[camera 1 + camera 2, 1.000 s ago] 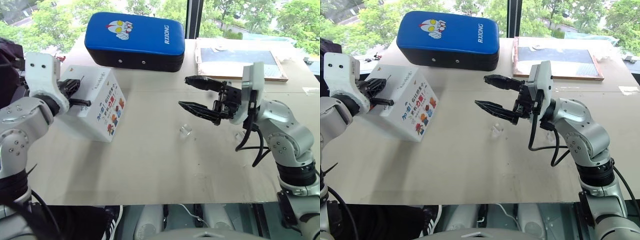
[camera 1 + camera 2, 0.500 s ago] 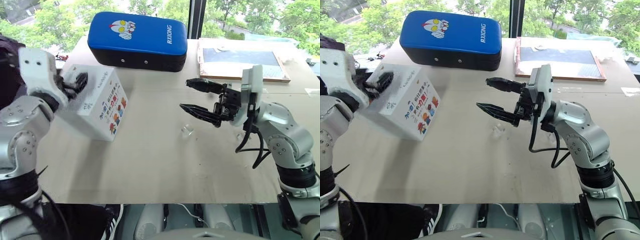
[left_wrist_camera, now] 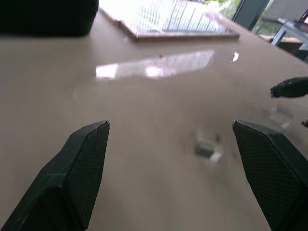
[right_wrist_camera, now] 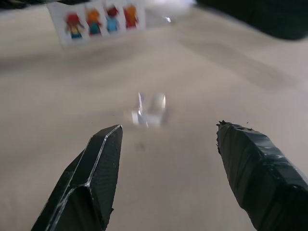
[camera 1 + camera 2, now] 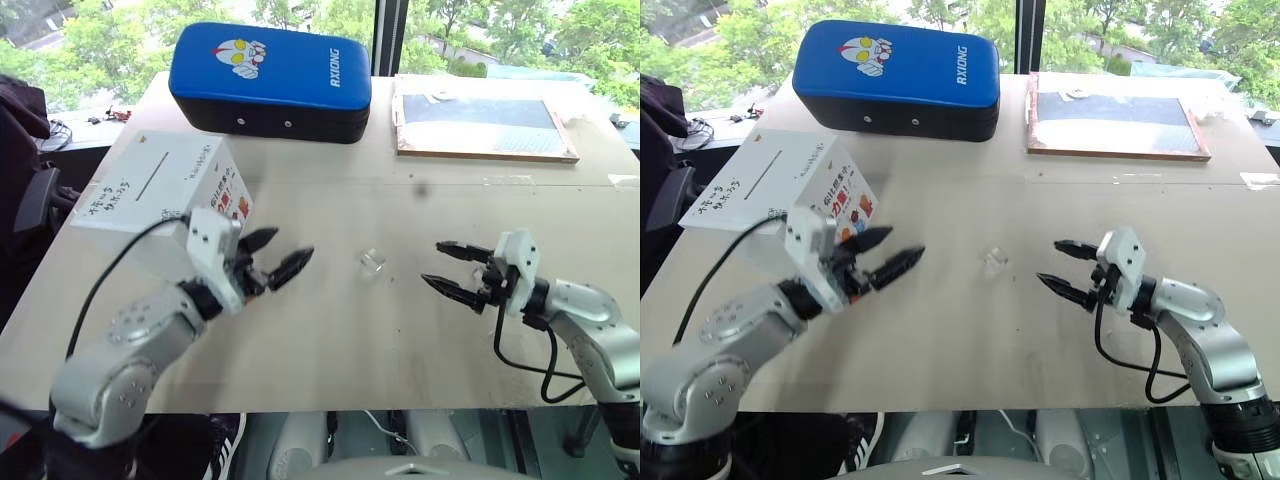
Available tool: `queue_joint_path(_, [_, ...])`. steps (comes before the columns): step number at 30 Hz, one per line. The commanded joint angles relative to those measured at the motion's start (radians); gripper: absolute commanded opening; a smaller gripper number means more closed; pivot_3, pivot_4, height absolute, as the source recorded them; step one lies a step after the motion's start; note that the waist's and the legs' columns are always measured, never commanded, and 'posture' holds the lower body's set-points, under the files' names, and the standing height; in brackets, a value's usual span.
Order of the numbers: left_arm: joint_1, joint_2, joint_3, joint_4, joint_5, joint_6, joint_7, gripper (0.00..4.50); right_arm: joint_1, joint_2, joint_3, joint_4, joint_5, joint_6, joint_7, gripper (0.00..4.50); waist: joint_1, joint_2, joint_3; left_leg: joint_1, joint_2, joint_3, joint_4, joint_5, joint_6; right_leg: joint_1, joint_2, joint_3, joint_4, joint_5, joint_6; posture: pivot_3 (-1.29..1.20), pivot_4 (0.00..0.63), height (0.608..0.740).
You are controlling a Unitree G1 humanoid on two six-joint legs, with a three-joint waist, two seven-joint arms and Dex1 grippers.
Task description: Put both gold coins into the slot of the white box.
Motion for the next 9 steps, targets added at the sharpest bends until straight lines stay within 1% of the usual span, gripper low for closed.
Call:
queue_joint_path(1, [0.062, 0.008, -0.104, 0.024, 0.188, -0.163, -0.051, 4.16, 0.035, 0.015, -0.025, 0.041, -0.017, -0.076, 0.018, 3.34, 0.006, 0.001, 0.001, 0.002, 0.000, 0.001, 0.000, 0.000, 0.000, 0.002, 0.000, 0.001, 0.000, 0.000, 0.000, 0.00, 0.150, 0.740])
queue_joint_path(6, [0.081, -0.059, -0.143, 0.116, 0.295, -0.289, -0.053, 4.16, 0.083, 0.022, -0.034, 0.055, -0.029, -0.115, 0.023, 3.34, 0.016, 0.001, 0.001, 0.006, 0.001, 0.005, 0.004, 0.000, 0.001, 0.004, 0.000, 0.004, 0.002, 0.001, -0.002, 0.00, 0.150, 0.740])
queue_joint_path(9, [0.085, -0.089, -0.161, 0.142, 0.322, -0.330, -0.070, 4.16, 0.101, 0.034, -0.045, 0.038, -0.011, -0.106, 0.004, 3.34, 0.017, 0.001, 0.001, 0.006, 0.002, 0.006, 0.004, 0.000, 0.001, 0.004, 0.000, 0.004, 0.003, 0.001, -0.002, 0.00, 0.150, 0.740])
